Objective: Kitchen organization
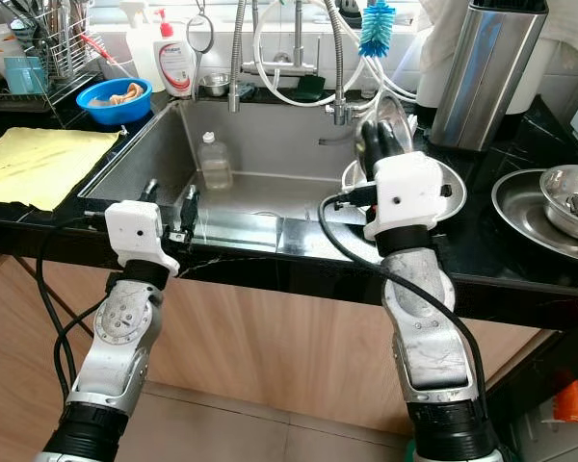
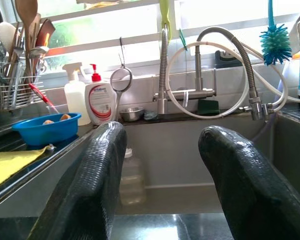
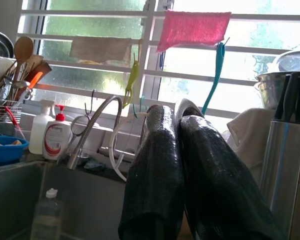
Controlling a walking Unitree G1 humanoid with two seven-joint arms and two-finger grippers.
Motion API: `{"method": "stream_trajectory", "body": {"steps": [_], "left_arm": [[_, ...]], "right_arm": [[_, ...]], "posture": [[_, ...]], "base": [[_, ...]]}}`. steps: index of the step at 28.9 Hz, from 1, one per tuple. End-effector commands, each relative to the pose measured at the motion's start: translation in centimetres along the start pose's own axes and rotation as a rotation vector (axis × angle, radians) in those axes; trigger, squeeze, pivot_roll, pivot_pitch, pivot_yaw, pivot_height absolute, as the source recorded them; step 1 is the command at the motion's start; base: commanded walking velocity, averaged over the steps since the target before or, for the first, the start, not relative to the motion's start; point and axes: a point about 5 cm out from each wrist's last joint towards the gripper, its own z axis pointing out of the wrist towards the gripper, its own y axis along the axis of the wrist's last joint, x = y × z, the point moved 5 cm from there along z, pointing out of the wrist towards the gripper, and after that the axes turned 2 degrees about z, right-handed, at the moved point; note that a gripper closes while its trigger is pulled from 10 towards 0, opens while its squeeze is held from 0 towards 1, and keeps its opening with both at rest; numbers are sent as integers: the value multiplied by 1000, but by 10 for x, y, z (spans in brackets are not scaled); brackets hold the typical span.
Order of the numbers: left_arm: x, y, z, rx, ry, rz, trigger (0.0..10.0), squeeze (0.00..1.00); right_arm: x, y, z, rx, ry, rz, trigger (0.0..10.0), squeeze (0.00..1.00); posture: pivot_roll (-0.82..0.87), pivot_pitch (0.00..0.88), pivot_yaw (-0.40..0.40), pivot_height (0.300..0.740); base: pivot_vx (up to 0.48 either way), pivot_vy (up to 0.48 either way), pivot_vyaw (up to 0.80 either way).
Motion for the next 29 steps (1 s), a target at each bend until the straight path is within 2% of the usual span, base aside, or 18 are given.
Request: {"method": "stream_trajectory", "body": {"steps": [1,7,15,21,29], "left_arm": [[2,7,1,-24,17,-19,10000,0],[8,4,-2,-6,28,-27,10000,0],[7,2,0,5,29,-29,10000,0],[8,2,0,10,28,-24,10000,0],[12,2,1,11,30,-8,10000,0]], "right_arm": [[3,4,-3,-21,1,8,10000,0],[10,-8,-10,26,-9,39,10000,0],[0,-12,-5,43,-70,52,10000,0],[5,-8,0,25,-52,36,10000,0],[6,-10,4,29,-58,60,10000,0]], "posture": [[-164,0,61,740],[-155,0,59,740],[-154,0,62,740],[-144,0,66,740],[-143,0,68,740]], "base": [[0,0,0],[0,53,0],[0,406,-382],[0,426,0],[0,430,0]]}}
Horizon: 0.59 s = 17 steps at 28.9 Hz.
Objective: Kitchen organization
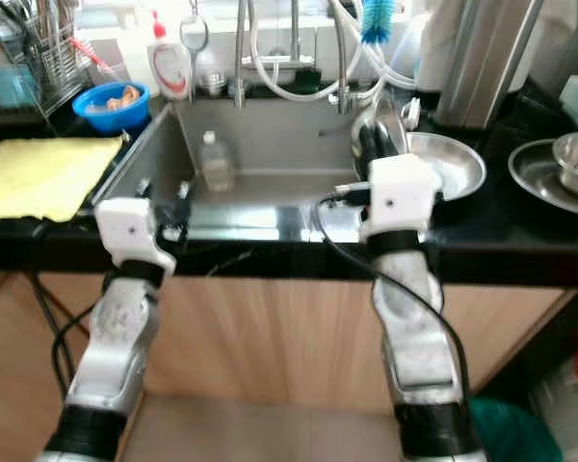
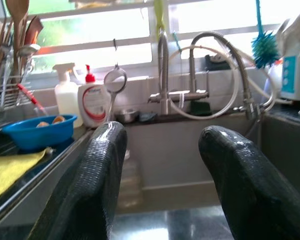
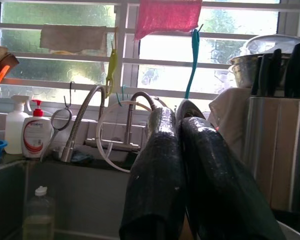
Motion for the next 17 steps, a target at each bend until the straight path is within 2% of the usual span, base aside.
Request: {"method": "stream_trajectory", "body": {"steps": [1,8,17], "left_arm": [[8,1,1,1,17,18,10000,0],[4,2,2,0,3,64,10000,0],[3,1,1,7,-10,63,10000,0]], "right_arm": [[6,8,5,-28,13,25,10000,0],[9,7,8,-25,31,19,10000,0],[11,4,10,-7,43,4,10000,0]], "posture": [[-143,0,68,740],[-138,0,62,740],[-138,0,62,740]], "base": [[0,405,0],[0,0,0],[0,0,0]]}}
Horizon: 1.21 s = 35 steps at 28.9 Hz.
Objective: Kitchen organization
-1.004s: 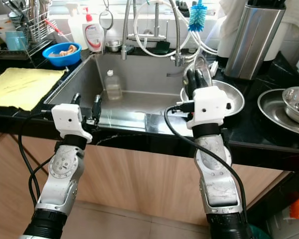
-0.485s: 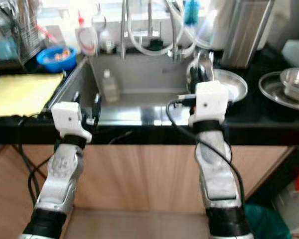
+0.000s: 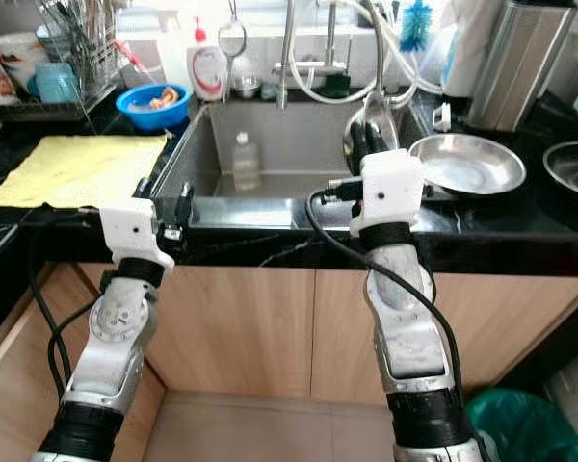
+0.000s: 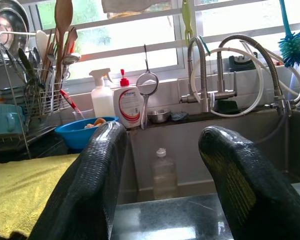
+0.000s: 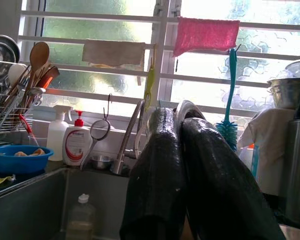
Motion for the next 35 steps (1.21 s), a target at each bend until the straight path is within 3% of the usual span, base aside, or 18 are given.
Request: {"method": "stream_trajectory", "body": {"steps": [1,17,25,29,35], "left_arm": [[0,0,1,6,-8,0,10000,0],[-2,0,1,11,-11,-10,10000,0],[-3,-1,0,12,-18,-13,10000,0],[-3,0,0,11,-18,-15,10000,0],[-3,-1,0,14,-18,-13,10000,0]], "right_arm": [[1,0,2,3,9,-5,10000,0],[-2,-7,4,44,7,28,10000,0],[0,-7,4,47,26,-26,10000,0],[-2,-10,4,63,7,22,10000,0],[1,-10,4,64,33,1,10000,0]], "posture": [[-138,0,62,740],[-139,0,59,740],[-141,0,60,740],[-140,0,59,740],[-140,0,59,740]], "base": [[0,0,0],[15,0,129],[278,0,255],[312,0,200],[316,0,0]]}}
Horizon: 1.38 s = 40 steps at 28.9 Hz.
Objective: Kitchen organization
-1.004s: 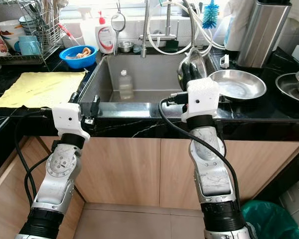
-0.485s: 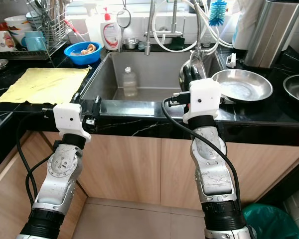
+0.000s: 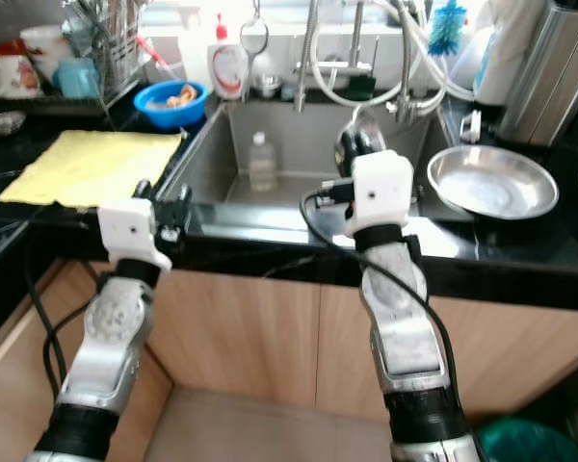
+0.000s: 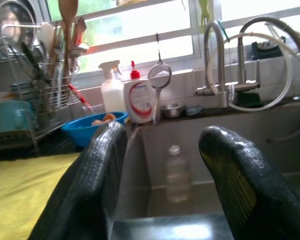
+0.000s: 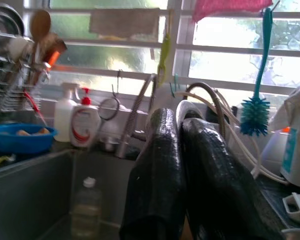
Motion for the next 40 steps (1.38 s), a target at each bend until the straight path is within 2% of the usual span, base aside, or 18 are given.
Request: {"method": "stream_trajectory", "body": {"steps": [1,9,22,27,35,40], "left_arm": [[7,-1,-1,8,13,9,10000,0],[7,-2,-1,8,14,6,10000,0],[7,-3,-1,17,18,12,10000,0],[7,-4,-1,20,19,13,10000,0],[6,-5,-1,30,13,16,10000,0],[6,-6,0,34,9,15,10000,0]], "right_arm": [[7,6,4,-13,16,23,10000,0],[11,5,5,-6,39,39,10000,0],[23,-8,6,78,127,29,10000,0],[29,-12,7,108,176,24,10000,0],[25,-34,11,238,179,-45,10000,0],[31,-39,13,278,226,-24,10000,0]], "posture": [[-142,0,58,740],[-143,0,57,740],[-145,0,58,740],[-145,0,57,740],[-145,0,59,740],[-143,0,59,740]], "base": [[319,0,0],[315,0,0],[318,0,0],[0,0,0],[0,0,0],[0,0,0]]}}
